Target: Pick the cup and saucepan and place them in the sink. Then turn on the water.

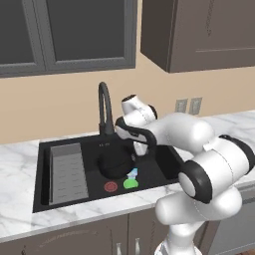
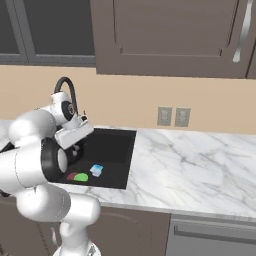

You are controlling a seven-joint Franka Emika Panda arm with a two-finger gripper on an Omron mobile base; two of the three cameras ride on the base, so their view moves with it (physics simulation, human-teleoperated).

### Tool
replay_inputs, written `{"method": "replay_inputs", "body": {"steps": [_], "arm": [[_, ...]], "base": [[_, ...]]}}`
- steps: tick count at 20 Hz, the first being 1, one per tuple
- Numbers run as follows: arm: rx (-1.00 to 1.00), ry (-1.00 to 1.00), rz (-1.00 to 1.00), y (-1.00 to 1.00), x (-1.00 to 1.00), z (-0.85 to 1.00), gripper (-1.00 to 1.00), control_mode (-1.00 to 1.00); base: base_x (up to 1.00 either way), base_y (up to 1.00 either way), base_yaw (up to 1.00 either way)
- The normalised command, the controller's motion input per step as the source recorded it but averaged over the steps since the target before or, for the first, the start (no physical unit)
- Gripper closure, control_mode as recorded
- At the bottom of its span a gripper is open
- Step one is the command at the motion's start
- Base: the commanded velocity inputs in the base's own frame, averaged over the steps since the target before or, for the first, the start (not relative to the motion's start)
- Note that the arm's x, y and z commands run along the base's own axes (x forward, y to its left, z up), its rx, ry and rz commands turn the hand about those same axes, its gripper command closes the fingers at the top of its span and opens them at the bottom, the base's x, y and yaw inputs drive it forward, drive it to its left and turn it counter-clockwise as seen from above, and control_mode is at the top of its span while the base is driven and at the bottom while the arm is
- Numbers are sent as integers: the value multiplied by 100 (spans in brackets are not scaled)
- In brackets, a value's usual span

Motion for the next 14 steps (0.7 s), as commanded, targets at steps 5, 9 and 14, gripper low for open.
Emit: {"method": "replay_inputs", "body": {"steps": [5,9,14], "arm": [[11,-17,25,0,22,-19,100,-100],[11,-15,17,0,1,-40,100,-100],[10,-15,17,0,14,-48,100,-100]], "base": [[0,0,0],[0,0,0],[0,0,0]]}}
